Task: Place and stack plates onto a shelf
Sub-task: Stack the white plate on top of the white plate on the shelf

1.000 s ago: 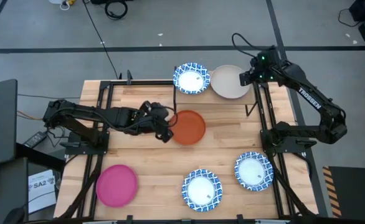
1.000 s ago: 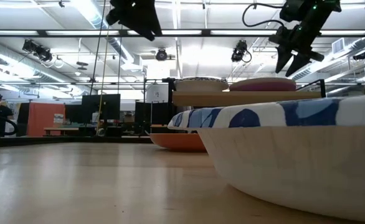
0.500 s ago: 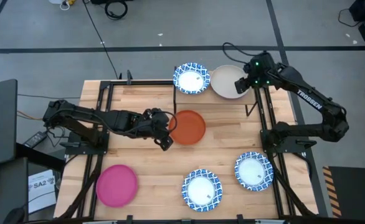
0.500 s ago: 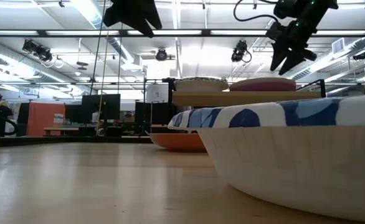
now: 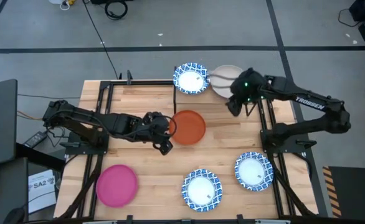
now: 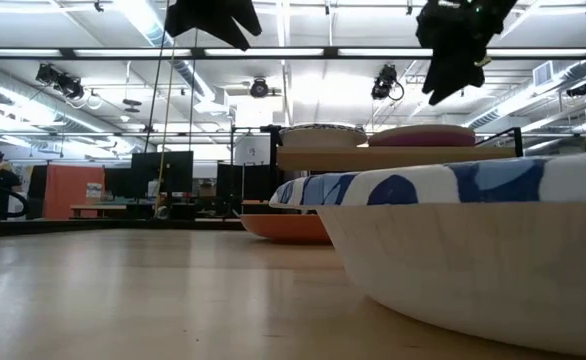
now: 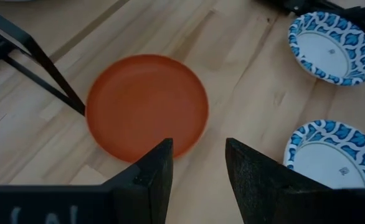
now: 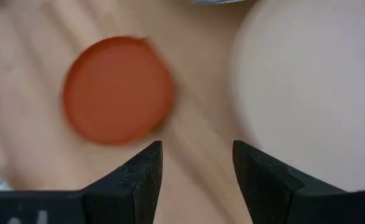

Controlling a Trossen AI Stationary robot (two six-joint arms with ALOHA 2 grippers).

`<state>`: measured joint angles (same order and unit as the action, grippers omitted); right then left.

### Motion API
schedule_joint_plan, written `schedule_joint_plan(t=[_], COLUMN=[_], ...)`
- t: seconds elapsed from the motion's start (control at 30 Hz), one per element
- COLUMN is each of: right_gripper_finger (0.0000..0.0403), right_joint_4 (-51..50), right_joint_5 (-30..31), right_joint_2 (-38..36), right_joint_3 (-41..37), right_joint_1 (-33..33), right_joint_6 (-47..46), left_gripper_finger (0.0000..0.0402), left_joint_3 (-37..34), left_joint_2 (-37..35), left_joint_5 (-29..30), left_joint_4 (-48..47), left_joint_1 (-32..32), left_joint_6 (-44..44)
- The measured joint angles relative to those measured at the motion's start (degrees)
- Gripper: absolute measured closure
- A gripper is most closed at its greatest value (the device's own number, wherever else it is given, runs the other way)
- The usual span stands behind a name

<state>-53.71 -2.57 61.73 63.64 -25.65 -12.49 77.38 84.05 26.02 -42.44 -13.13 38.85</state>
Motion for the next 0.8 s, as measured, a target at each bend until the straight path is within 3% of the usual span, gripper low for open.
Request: schedule_joint_plan(t=[0.4, 0.8], right_gripper_finger=[0.0203, 0.0204], right_joint_4=[3.3, 7.1], right_joint_5=[0.5, 13.5], right_joint_2=[0.0, 0.0], right_joint_3=[0.0, 0.0], right_joint_1=[21.5, 43.1], right_joint_6=[-8.2, -20.6], left_gripper_finger=[0.0248, 0.0248], left_joint_3=[0.0, 0.0], left_joint_2=[0.0, 0.0], left_joint_5=[0.0, 0.0], left_joint_4=[2.2, 2.3], left_joint_1=[-0.3, -0.3], left_joint_6=[-0.3, -0.5])
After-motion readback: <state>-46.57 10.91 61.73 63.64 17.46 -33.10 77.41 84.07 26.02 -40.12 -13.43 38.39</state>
